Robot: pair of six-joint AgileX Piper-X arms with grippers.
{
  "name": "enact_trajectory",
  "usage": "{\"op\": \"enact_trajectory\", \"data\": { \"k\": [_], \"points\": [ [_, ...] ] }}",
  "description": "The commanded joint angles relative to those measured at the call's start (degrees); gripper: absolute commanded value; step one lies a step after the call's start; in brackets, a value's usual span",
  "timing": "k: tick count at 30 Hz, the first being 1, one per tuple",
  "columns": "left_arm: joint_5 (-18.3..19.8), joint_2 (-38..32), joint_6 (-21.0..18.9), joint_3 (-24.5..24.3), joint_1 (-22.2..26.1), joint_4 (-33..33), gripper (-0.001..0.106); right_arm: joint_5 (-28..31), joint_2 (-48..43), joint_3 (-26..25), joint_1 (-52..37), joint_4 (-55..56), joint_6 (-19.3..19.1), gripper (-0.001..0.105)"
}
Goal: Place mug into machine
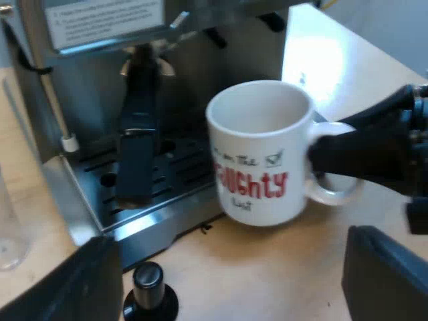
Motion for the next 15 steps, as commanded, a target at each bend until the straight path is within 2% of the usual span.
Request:
{"op": "enact_trajectory", "data": {
  "k": [1,4,10,15],
  "points": [
    [4.3,0.0,1.7,0.1,2.7,-0.8,0.069,0.7,0.7,-1.5,0.1,-5.3,-0.5,0.0],
    [5.7,0.0,1.8,1.0,4.4,-1.0,0.069,2.0,2.5,-1.5,0.1,-7.8,-0.5,0.0],
    [8.3,0.0,1.8,4.2,4.7,-1.1,0.069,3.4,5.6,-1.5,0.0,-12.2,-1.4,0.0],
    [8.3,0.0,2.5,4.4,4.7,-2.5,0.069,4.6,8.2,-1.5,0.0,-15.5,-1.6,0.0]
  ]
}}
